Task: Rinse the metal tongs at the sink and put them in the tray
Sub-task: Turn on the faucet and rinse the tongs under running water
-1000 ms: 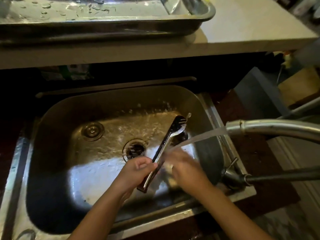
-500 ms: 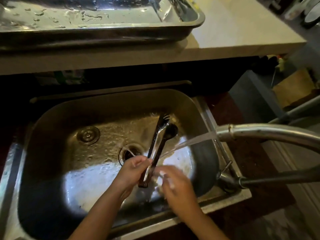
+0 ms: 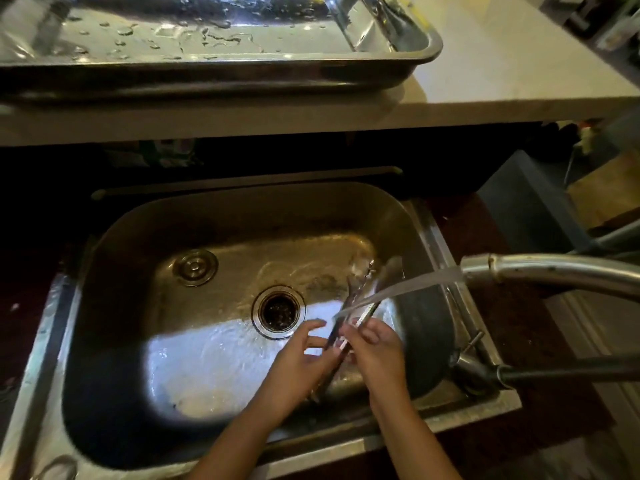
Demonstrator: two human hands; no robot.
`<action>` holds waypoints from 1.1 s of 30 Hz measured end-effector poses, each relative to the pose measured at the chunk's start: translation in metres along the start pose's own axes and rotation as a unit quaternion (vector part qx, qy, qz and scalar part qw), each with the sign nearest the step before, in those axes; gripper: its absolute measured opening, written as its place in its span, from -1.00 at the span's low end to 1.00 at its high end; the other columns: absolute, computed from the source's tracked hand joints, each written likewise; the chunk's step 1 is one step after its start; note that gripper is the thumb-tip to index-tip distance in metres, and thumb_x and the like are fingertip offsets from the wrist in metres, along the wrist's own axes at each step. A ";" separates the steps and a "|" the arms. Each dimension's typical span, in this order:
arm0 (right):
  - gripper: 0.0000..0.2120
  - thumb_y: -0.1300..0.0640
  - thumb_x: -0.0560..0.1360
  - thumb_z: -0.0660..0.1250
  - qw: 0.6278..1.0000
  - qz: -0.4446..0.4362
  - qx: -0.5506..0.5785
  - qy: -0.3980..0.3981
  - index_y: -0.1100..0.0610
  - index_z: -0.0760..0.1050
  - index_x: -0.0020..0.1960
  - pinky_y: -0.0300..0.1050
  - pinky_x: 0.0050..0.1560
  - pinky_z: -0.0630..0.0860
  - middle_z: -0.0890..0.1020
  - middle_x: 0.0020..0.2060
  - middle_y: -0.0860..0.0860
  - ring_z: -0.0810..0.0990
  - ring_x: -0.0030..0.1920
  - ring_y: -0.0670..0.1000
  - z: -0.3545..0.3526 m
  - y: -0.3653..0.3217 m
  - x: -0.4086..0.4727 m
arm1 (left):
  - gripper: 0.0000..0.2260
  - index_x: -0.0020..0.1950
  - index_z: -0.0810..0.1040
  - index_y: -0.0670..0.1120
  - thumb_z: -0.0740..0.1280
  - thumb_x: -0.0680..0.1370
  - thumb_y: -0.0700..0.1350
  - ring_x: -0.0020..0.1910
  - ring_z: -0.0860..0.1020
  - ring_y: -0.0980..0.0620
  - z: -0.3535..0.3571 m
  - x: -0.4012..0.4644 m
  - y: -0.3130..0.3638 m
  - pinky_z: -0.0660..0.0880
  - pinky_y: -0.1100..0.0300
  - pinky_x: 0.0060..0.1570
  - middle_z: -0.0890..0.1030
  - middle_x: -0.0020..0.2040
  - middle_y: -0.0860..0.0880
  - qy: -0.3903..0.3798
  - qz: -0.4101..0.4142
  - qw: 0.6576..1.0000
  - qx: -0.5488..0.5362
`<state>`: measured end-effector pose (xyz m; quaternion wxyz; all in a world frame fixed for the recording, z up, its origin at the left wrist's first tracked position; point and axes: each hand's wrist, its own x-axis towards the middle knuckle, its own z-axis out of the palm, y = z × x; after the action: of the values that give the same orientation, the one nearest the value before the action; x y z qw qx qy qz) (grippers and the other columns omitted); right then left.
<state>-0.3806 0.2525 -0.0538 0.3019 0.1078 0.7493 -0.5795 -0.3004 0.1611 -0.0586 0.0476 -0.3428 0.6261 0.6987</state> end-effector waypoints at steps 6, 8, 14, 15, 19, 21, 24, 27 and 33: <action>-0.97 0.12 0.45 0.38 0.987 -0.112 -0.117 0.022 0.05 0.56 -0.11 -0.25 -0.22 0.54 0.67 -0.23 -0.04 0.64 -0.19 -0.05 0.005 -0.004 -0.008 | -0.82 -0.22 0.62 -0.05 0.31 0.50 -0.28 -0.32 0.61 0.15 0.006 -0.013 -0.001 0.47 0.39 -0.32 0.67 -0.32 0.06 -0.022 0.027 0.998 -0.049; -0.88 0.11 0.51 0.28 0.976 -0.153 -0.151 0.021 0.02 0.55 0.02 -0.37 -0.19 0.48 0.61 -0.07 -0.09 0.58 -0.10 -0.14 0.000 -0.001 -0.011 | -0.84 -0.20 0.62 -0.12 0.28 0.52 -0.25 -0.27 0.61 0.03 0.001 -0.013 0.000 0.48 0.29 -0.32 0.67 -0.30 -0.04 -0.026 0.006 0.996 -0.086; -0.73 0.35 0.51 0.20 0.971 -0.180 -0.149 0.042 0.05 0.55 0.02 -0.37 0.04 0.45 0.55 0.01 -0.04 0.51 0.07 -0.08 -0.024 0.012 -0.015 | -0.85 -0.04 0.55 -0.22 0.22 0.56 -0.19 -0.21 0.69 0.03 -0.016 -0.008 0.011 0.51 0.29 -0.46 0.72 -0.21 -0.10 -0.051 -0.036 0.986 -0.156; -0.73 0.36 0.51 0.20 0.972 -0.178 -0.148 0.036 0.03 0.55 -0.01 -0.48 -0.02 0.43 0.56 -0.01 -0.06 0.52 0.06 -0.10 -0.025 0.013 -0.017 | -0.85 -0.04 0.56 -0.21 0.22 0.56 -0.19 -0.21 0.70 0.03 -0.016 -0.006 0.013 0.52 0.28 -0.48 0.73 -0.25 -0.08 -0.053 -0.043 0.984 -0.165; -0.72 0.36 0.50 0.21 0.969 -0.190 -0.156 0.014 0.01 0.55 -0.04 -0.58 -0.14 0.39 0.59 -0.03 -0.07 0.54 0.01 -0.17 -0.027 0.015 -0.023 | -0.84 0.00 0.54 -0.21 0.19 0.58 -0.21 -0.22 0.70 0.06 -0.013 0.007 0.024 0.54 0.28 -0.47 0.73 -0.28 -0.03 -0.062 -0.054 0.976 -0.203; -0.71 0.37 0.49 0.21 0.961 -0.220 -0.166 0.015 0.02 0.56 -0.02 -0.56 -0.09 0.40 0.60 -0.03 -0.07 0.56 0.03 -0.13 -0.028 0.013 -0.027 | -0.84 0.02 0.54 -0.21 0.18 0.58 -0.21 -0.23 0.69 0.09 -0.010 0.015 0.031 0.56 0.30 -0.44 0.72 -0.25 -0.04 -0.069 -0.056 0.973 -0.211; -0.69 0.36 0.48 0.20 0.922 -0.323 -0.214 0.009 0.09 0.57 0.10 -0.46 0.18 0.37 0.60 0.06 -0.09 0.53 0.14 -0.12 -0.027 0.007 -0.036 | -0.80 0.08 0.53 -0.27 0.19 0.57 -0.20 -0.28 0.66 0.10 -0.007 0.023 0.040 0.56 0.31 -0.41 0.65 -0.09 -0.16 -0.069 -0.058 0.973 -0.214; -0.64 0.33 0.44 0.17 0.875 -0.403 -0.268 -0.020 0.16 0.54 0.18 -0.30 0.31 0.35 0.59 0.15 0.00 0.49 0.22 -0.09 -0.026 0.006 -0.037 | -0.74 0.15 0.50 -0.33 0.20 0.57 -0.18 -0.34 0.57 0.09 -0.007 0.024 0.046 0.53 0.33 -0.42 0.61 -0.09 -0.17 -0.078 -0.056 0.975 -0.199; -0.59 0.23 0.46 0.06 0.841 -0.426 -0.329 -0.046 0.17 0.50 0.23 -0.26 0.38 0.28 0.56 0.22 0.07 0.43 0.31 -0.04 -0.030 -0.001 -0.014 | -0.83 -0.06 0.58 -0.17 0.20 0.57 -0.20 -0.34 0.67 0.12 -0.017 0.002 0.051 0.50 0.31 -0.51 0.69 -0.36 -0.03 -0.108 -0.038 0.981 -0.158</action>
<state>-0.3797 0.2826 -0.0404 0.0770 -0.3550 0.8532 -0.3744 -0.3203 0.1342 -0.0160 0.0867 -0.2917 0.4859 0.8193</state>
